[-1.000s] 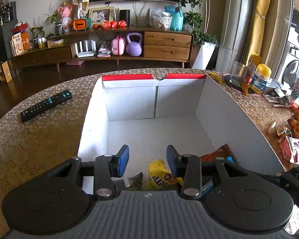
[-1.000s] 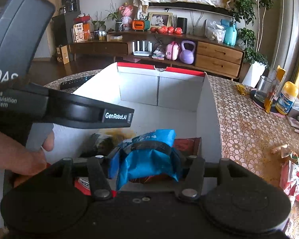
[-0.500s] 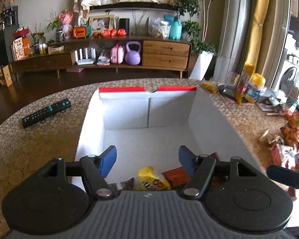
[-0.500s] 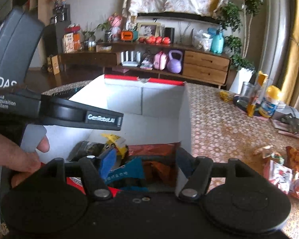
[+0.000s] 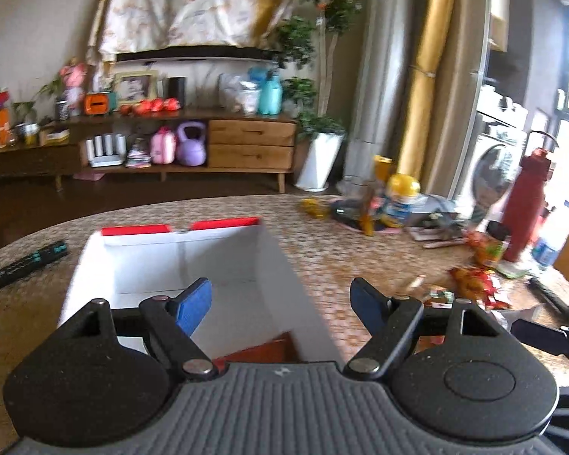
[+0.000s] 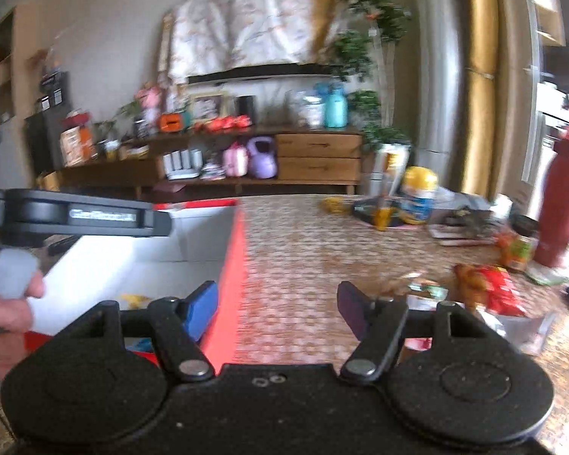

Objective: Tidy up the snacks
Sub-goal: 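Move both tools back toward the small wrappers on the table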

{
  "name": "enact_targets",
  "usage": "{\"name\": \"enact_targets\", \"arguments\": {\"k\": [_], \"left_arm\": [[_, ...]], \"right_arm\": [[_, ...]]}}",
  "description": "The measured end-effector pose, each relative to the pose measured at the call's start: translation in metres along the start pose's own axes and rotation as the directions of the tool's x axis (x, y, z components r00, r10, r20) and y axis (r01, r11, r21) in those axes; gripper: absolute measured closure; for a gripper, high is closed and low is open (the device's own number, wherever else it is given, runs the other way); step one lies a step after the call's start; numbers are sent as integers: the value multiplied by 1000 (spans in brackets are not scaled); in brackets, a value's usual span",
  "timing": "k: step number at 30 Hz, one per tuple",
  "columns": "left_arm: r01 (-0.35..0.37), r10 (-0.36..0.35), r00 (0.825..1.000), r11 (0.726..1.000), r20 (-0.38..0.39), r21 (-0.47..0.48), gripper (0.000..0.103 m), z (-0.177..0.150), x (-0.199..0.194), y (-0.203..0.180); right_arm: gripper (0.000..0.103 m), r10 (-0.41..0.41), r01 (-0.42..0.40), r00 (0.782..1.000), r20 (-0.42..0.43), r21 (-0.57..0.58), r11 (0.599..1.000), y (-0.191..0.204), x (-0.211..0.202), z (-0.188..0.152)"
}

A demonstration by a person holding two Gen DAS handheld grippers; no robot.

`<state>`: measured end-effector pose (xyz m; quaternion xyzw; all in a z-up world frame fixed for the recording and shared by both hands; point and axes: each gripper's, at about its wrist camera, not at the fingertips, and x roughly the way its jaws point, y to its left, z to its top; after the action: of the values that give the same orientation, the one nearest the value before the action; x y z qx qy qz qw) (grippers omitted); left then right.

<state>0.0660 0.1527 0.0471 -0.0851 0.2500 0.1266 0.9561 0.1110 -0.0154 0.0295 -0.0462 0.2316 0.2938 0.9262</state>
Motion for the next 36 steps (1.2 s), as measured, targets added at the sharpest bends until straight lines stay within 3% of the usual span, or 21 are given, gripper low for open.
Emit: {"name": "enact_targets", "arguments": {"k": [10, 20, 27, 36], "left_arm": [[146, -143, 989, 983, -38, 109, 19, -13, 10, -74], [211, -184, 973, 957, -142, 198, 19, -51, 37, -126], [206, -149, 965, 941, -217, 268, 19, -87, 60, -136], [222, -139, 956, 918, -259, 329, 20, -112, 81, -134]], "right_arm": [[26, -180, 180, 984, -8, 91, 980, -73, -12, -28], [25, -317, 324, 946, -69, 184, 928, -142, -24, -67], [25, -334, 349, 937, -103, 235, 907, -166, -26, -84], [25, -278, 300, 953, -123, 236, 924, -157, -15, -89]]}}
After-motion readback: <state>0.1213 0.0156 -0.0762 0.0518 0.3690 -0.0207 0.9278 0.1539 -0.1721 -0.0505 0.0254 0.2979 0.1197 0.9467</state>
